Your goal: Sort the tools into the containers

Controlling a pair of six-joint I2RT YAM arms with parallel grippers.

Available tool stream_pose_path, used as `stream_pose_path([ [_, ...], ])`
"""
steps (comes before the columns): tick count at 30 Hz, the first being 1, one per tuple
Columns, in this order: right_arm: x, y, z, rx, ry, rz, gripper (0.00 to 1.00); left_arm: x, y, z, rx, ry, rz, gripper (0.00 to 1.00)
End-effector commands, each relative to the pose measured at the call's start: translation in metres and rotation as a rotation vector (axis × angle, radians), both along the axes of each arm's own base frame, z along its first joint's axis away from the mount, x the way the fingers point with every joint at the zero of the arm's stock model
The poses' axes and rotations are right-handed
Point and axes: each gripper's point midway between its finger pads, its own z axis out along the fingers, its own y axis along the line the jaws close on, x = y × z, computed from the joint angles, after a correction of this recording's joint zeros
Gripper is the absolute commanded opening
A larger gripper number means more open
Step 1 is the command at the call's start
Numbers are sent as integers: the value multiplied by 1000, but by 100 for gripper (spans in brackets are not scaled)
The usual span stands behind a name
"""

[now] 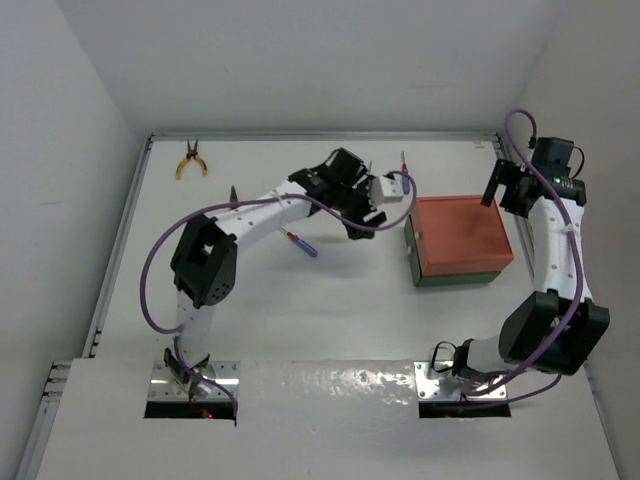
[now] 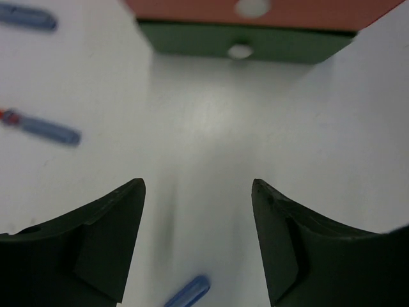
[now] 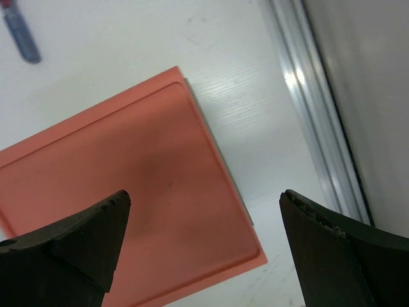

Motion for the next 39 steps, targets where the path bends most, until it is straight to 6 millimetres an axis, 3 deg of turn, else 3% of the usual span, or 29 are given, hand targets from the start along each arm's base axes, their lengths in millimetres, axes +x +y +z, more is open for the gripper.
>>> stream_pose_path([
  [1,22,28,-5,97,-67,174,99,-20,-59,36,-204,-57,-114,66],
  [3,22,35,-17,146,-45,197,99,-25,-70,26,-223,-69,-153,69],
  [8,10,28,-60,145,9,163,99,-31,-112,32,-353,-49,-192,68],
  [11,10,28,-68,142,-7,161,99,-32,-124,25,-376,-68,-190,67],
  [15,12,35,-69,169,-53,178,94,-15,-133,10,-402,-65,-111,60],
  [21,-3,40,-70,169,-93,144,91,-28,-143,2,-427,-28,-205,57],
  [27,-12,43,-74,178,-120,107,89,-25,-143,-15,-395,-41,-219,50],
  [31,-13,43,-71,174,-125,110,89,-17,-151,-8,-424,-55,-198,50],
  [36,-16,43,-68,168,-129,113,89,-24,-162,7,-460,-48,-226,44],
  [39,-17,43,-68,164,-124,116,89,-29,-161,4,-452,-27,-243,43],
])
